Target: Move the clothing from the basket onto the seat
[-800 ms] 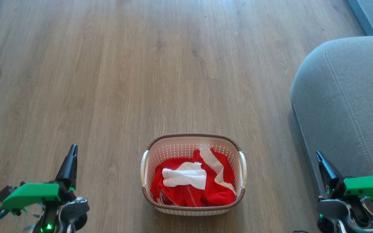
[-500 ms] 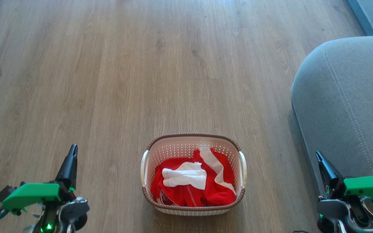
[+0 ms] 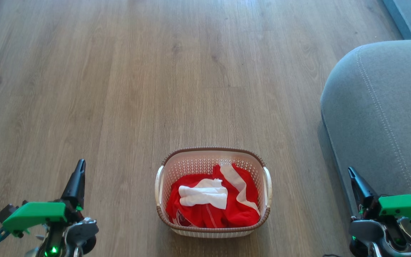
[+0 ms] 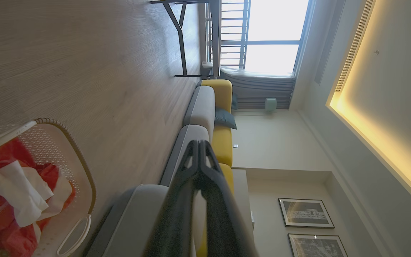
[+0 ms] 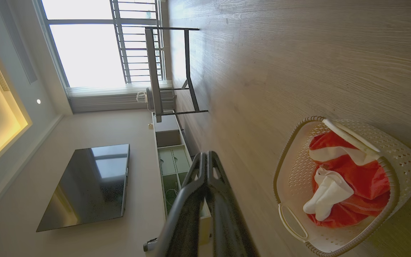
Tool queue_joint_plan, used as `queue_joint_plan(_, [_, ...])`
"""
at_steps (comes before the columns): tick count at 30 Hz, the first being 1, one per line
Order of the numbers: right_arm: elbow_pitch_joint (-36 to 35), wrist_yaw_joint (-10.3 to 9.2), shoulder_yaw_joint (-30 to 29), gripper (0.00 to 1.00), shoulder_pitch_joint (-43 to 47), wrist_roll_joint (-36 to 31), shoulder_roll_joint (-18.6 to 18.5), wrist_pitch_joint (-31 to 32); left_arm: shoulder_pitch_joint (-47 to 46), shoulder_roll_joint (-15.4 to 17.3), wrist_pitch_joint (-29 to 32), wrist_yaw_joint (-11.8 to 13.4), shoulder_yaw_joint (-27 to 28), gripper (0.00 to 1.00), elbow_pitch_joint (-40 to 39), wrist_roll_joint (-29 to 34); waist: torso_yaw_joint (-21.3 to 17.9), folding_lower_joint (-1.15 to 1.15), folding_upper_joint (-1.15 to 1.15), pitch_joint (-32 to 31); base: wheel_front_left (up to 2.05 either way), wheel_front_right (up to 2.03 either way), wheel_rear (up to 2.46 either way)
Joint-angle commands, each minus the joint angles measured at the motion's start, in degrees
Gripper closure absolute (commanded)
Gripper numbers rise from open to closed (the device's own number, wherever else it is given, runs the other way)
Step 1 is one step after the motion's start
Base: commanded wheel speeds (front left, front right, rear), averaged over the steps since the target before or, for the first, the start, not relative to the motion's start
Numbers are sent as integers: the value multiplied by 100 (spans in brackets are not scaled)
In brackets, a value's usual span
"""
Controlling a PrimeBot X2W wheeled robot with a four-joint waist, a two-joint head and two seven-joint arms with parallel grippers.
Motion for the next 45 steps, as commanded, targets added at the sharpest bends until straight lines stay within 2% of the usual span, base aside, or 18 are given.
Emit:
queue_joint_plan(1, [-231,41,101,100,-299,36,-37,41,-320,30,21,-40,204,100,-195,-26,0,0,0,0,0,0,0])
queue_joint_plan(22, [-231,41,101,100,-299,36,-37,41,-320,30,21,-40,204,100,-195,-26,0,0,0,0,0,0,0])
queue_joint_plan(23, [0,1,0,0,-1,0,0,0,-1,0,0,0,0,0,0,0,0,0,0,0,0,0,0])
queue_joint_plan(28, [413,0,34,0,171,-1,43,-4,267,-21,-5,6,-24,0,407,1,-1,0,0,2,0,0,0])
queue_joint_plan(45, [379,6,293,0,-180,-238,-108,-232,-91,41,-290,0,-220,0,494,233,-3,0,0,33,0,0,0])
